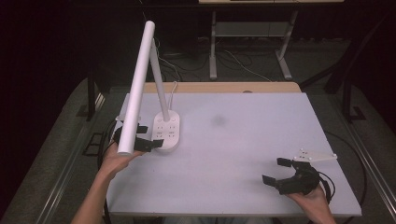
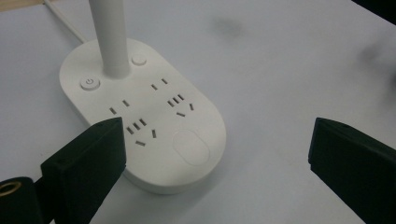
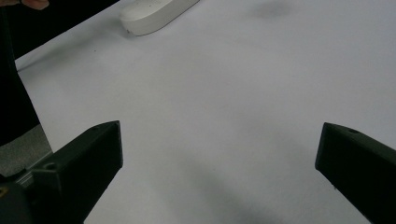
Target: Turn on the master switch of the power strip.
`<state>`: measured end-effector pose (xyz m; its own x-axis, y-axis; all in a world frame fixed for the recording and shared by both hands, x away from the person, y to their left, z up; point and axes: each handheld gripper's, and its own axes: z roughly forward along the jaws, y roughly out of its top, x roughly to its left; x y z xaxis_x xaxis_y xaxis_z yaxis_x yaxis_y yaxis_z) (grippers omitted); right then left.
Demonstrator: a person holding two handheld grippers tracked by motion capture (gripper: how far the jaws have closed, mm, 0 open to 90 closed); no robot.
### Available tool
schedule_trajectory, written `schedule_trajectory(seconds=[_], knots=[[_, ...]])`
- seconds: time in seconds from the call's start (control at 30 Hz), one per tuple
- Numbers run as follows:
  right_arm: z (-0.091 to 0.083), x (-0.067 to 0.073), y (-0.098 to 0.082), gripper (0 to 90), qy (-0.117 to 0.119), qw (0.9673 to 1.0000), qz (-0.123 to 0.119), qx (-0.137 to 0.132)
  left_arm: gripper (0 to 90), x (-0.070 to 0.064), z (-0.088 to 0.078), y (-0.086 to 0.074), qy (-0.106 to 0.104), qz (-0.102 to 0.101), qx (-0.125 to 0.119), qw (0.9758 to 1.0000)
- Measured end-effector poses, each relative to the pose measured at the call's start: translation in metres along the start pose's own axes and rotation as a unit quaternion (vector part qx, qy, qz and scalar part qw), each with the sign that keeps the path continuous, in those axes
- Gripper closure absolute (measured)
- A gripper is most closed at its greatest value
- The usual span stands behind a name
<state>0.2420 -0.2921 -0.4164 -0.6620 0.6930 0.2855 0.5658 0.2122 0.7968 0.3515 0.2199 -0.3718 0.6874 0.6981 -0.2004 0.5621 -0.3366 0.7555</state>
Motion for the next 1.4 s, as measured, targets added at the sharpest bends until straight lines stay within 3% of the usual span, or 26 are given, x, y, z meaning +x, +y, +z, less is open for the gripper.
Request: schedule_trajectory(seconds=[0.23, 0.63, 0.97, 1.2, 1.4], knots=[[0.000, 0.000, 0.000, 0.2, 0.000, 1.0000, 0.002, 0.002, 4.1, 0.006, 0.001, 0.007, 0.007, 0.006, 0.009, 0.9999], [-0.001, -0.001, -0.001, 0.2, -0.003, 1.0000, 0.006, 0.003, 9.0, 0.022, 0.002, 0.011, 0.017, -0.009, 0.012, 0.9997], [-0.001, -0.002, -0.001, 0.2, -0.002, 1.0000, 0.007, 0.001, 15.9, 0.031, 0.003, 0.022, 0.022, -0.019, 0.018, 0.9994], [-0.001, -0.002, -0.001, 0.2, 0.000, 1.0000, 0.008, 0.001, 22.4, 0.037, 0.005, 0.034, 0.029, -0.013, 0.028, 0.9991], [-0.002, -0.002, -0.002, 0.2, 0.000, 1.0000, 0.009, 0.003, 29.1, 0.046, 0.008, 0.036, 0.029, -0.023, 0.033, 0.9988]])
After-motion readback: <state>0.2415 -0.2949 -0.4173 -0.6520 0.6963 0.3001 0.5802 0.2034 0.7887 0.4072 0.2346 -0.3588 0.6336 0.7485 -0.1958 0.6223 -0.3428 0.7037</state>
